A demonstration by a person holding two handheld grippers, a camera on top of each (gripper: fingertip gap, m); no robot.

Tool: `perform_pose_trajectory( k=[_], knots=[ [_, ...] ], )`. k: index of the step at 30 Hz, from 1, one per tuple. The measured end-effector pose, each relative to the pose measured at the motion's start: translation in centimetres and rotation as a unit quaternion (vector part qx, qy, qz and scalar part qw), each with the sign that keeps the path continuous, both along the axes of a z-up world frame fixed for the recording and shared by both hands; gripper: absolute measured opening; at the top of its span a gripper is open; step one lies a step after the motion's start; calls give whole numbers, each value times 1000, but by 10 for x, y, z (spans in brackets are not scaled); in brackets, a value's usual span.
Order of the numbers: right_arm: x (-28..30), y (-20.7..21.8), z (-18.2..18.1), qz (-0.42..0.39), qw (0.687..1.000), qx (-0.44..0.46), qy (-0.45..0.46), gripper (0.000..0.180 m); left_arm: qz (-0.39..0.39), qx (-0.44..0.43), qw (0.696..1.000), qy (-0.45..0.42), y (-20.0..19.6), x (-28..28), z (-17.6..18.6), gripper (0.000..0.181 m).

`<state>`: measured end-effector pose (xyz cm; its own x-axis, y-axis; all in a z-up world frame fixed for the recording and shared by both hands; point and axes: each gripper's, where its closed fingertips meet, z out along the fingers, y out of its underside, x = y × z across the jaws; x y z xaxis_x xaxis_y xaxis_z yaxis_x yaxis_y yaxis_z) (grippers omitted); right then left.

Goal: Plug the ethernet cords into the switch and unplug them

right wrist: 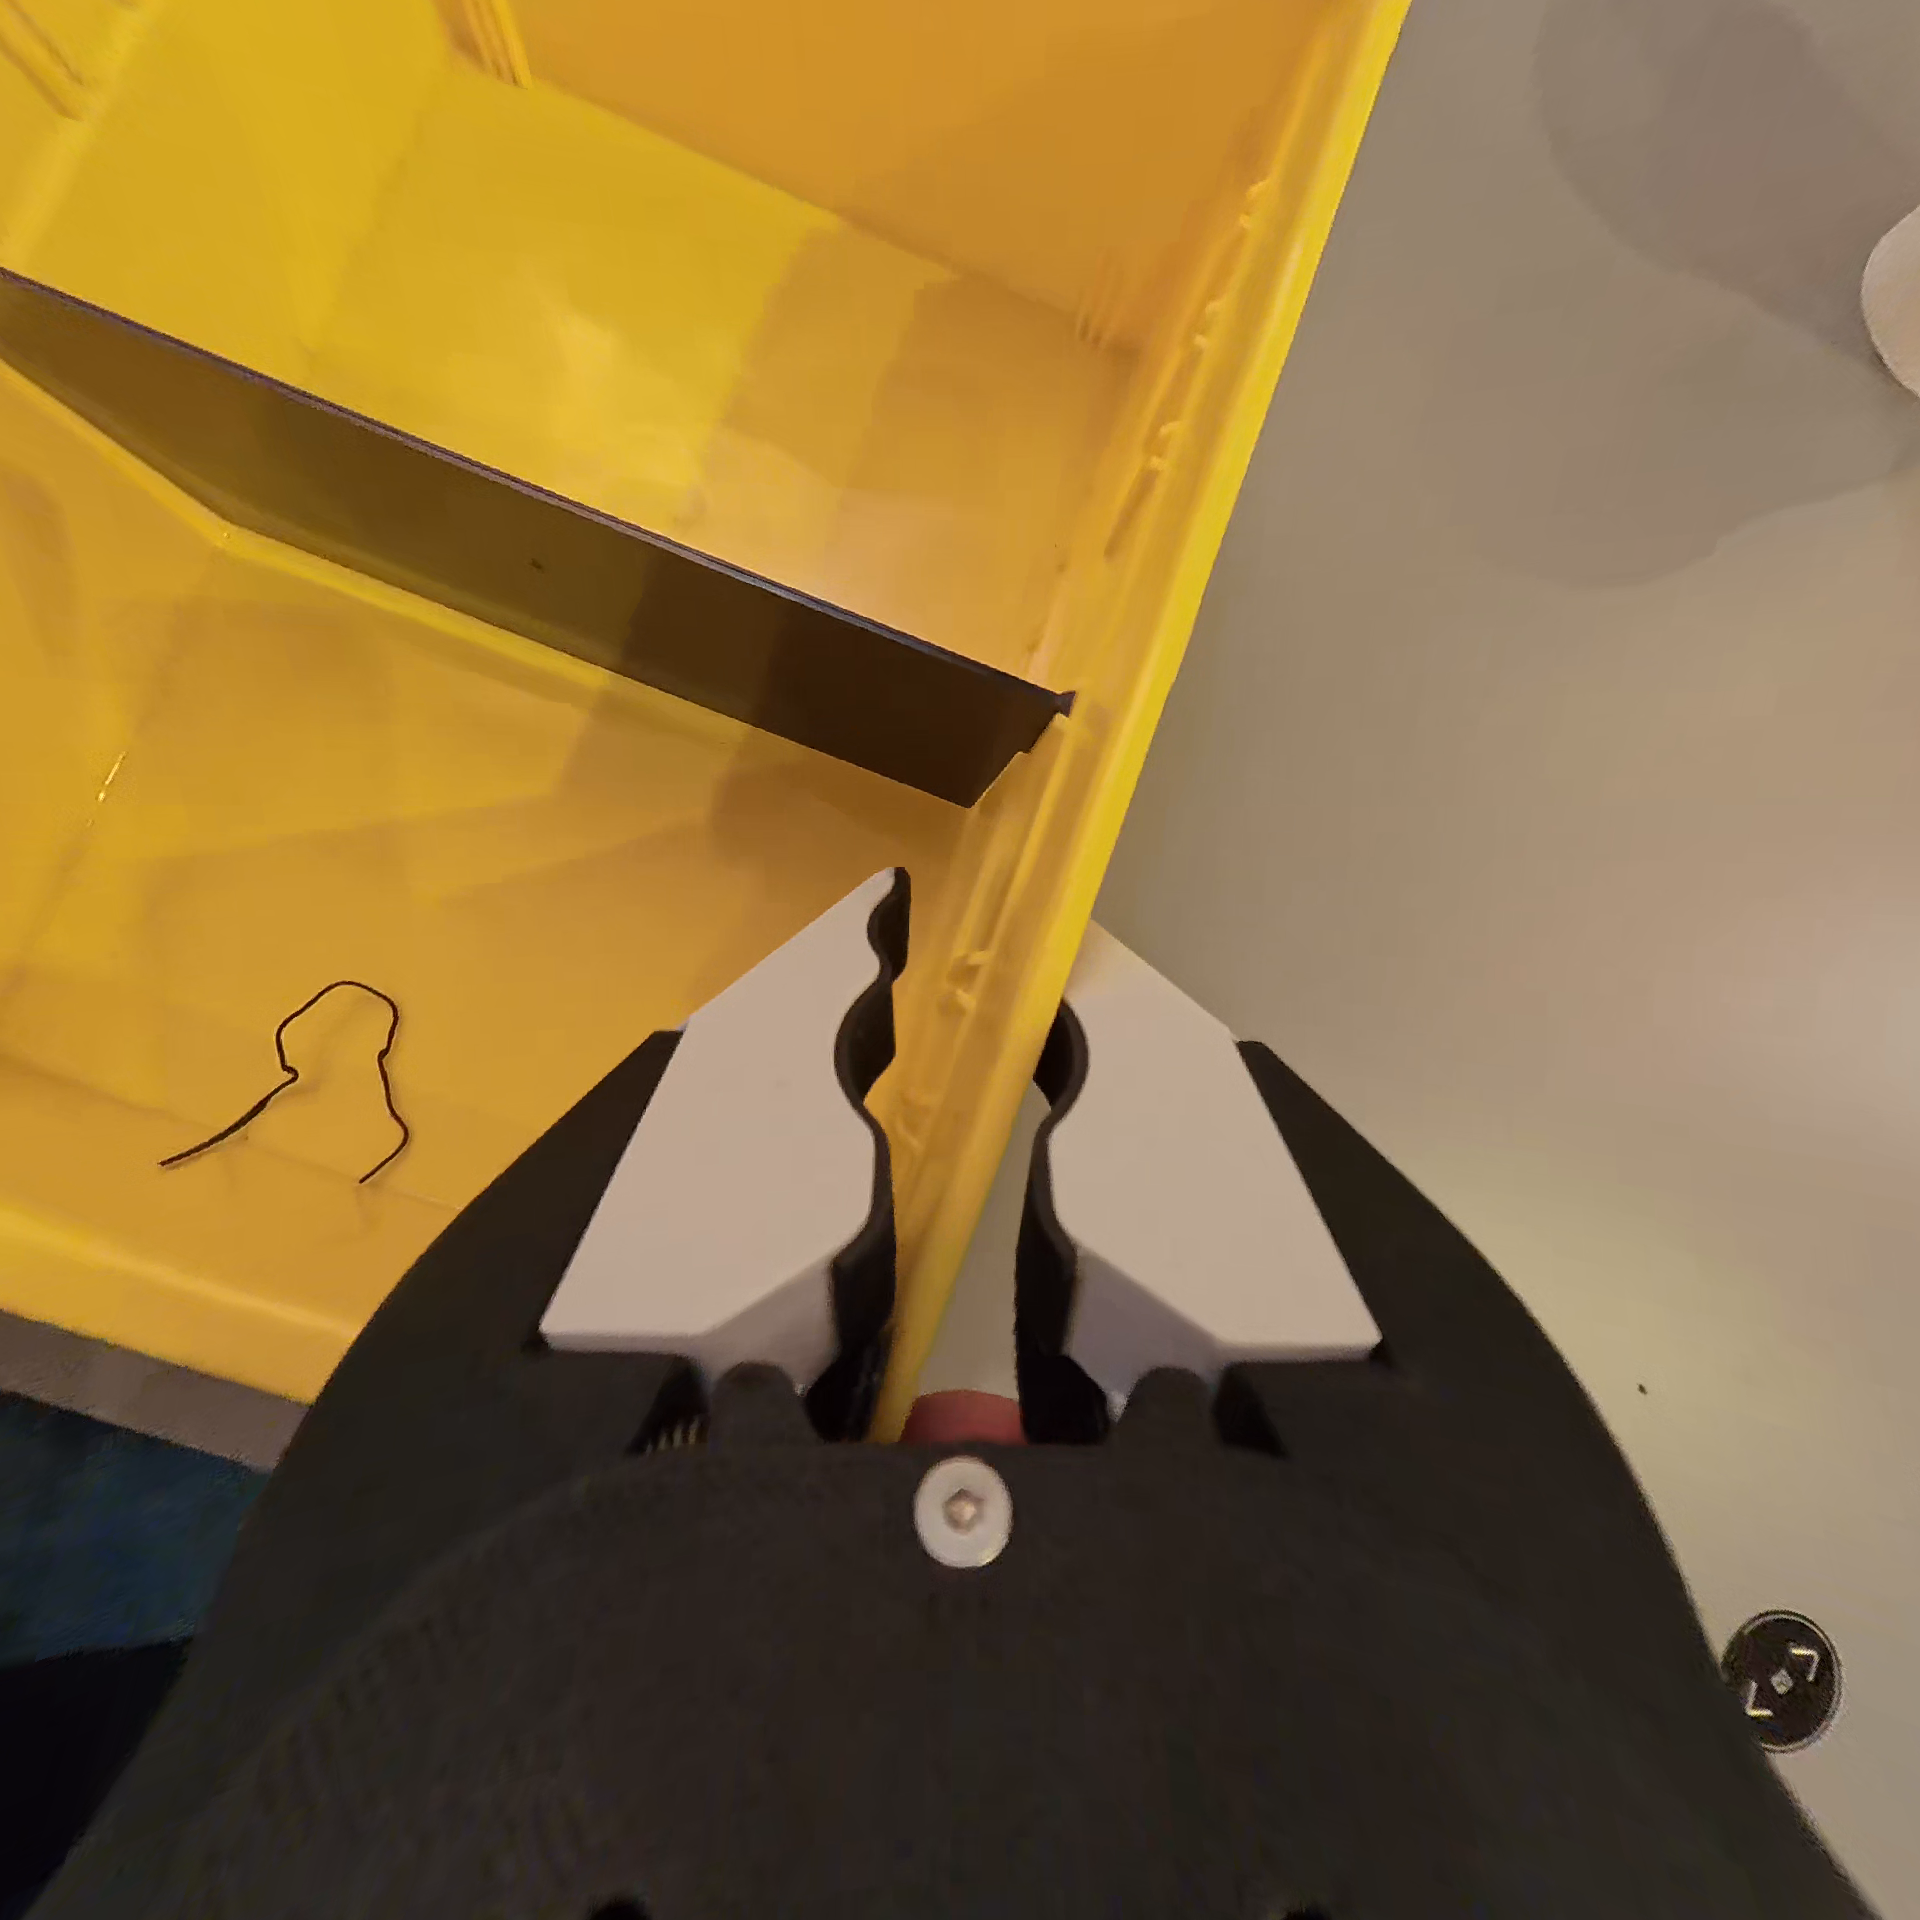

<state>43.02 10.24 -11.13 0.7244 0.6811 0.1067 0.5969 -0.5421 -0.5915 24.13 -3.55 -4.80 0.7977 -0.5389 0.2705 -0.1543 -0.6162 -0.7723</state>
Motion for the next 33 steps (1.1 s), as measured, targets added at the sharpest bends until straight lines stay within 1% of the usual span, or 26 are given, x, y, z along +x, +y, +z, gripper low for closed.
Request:
perform_pose_trajectory(
  k=[2,5,8,11,14,16,21,22,24,28,32,33],
  knots=[
    [7,-1,-1,2,1000,-5,1,16,27,30,999,17,-4,-31,20,57],
    [18,-3,0,4,1000,-6,4,14,90,65,992,62,-12,-95,42,57],
    [29,-5,-2,0,1000,-8,5,13,158,76,982,76,-27,-160,58,57],
    [39,-5,-3,-7,1000,-9,7,14,235,88,959,132,-48,-234,63,58],
    [47,-5,-3,-10,1000,-10,6,14,305,83,937,149,-73,-299,62,59],
    [51,-6,-3,-11,1000,-12,3,14,352,82,915,179,-92,-342,60,62],
    [61,-6,-6,-19,1000,-14,0,14,439,36,866,235,-142,-432,34,74],
    [63,-6,-6,-21,1000,-14,0,14,449,21,861,236,-151,-445,25,77],
    [67,-5,-6,-26,1000,-14,0,14,461,-13,859,224,-163,-461,6,83],
    [75,-4,-6,-35,999,-16,0,14,466,-44,867,174,-169,-472,-24,82],
    [84,-3,-6,-43,999,-18,1,14,456,-80,872,157,-170,-475,-53,72],
    [85,-2,-6,-45,999,-18,1,14,451,-90,874,155,-170,-476,-60,65]
  ],
)
